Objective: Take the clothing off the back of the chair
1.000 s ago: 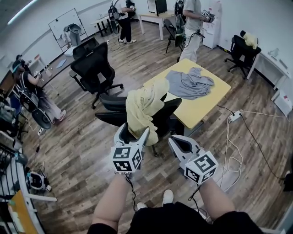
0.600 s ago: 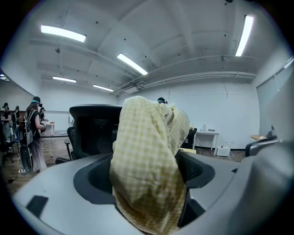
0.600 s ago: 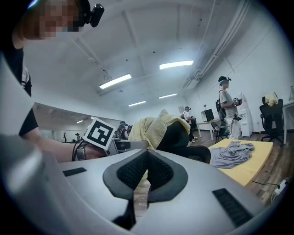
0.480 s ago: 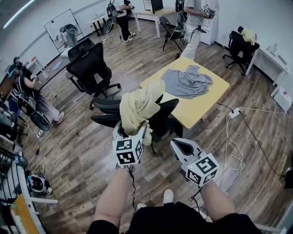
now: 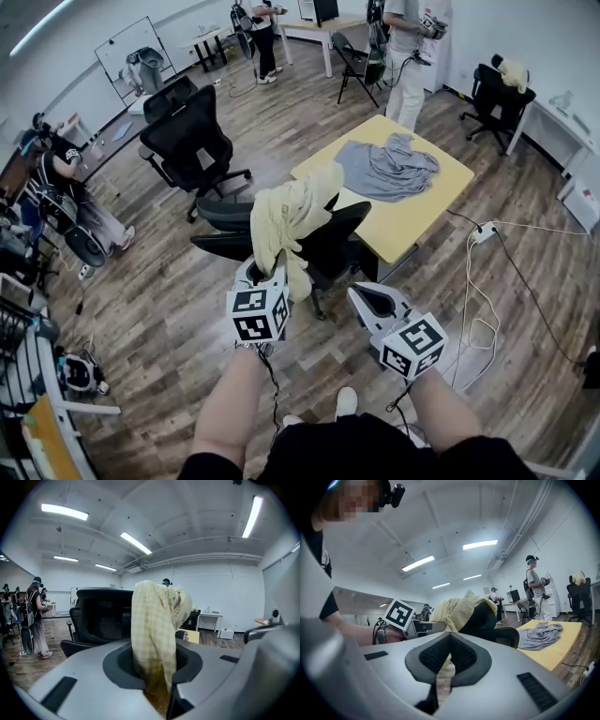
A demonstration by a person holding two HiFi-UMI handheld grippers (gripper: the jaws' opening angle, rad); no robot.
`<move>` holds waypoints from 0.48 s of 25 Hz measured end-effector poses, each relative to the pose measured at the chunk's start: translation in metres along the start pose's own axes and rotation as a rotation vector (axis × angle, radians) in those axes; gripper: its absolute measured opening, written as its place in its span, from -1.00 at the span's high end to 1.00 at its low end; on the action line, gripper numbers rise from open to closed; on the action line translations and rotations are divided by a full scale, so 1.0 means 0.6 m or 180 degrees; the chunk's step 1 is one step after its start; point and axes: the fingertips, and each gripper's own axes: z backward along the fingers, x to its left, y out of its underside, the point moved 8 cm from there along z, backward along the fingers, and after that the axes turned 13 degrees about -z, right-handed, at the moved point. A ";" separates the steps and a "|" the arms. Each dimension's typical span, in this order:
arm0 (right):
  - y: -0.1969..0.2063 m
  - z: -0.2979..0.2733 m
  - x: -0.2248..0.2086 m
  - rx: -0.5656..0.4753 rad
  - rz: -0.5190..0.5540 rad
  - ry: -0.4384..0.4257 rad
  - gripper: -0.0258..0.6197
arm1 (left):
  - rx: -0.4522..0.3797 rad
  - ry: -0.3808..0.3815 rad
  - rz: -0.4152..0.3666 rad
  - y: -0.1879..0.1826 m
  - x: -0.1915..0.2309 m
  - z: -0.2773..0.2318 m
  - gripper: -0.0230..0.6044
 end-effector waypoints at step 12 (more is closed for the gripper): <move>0.007 -0.003 0.028 -0.0065 -0.0042 -0.0087 0.88 | -0.0640 0.0513 0.0056 -0.048 -0.014 0.106 0.64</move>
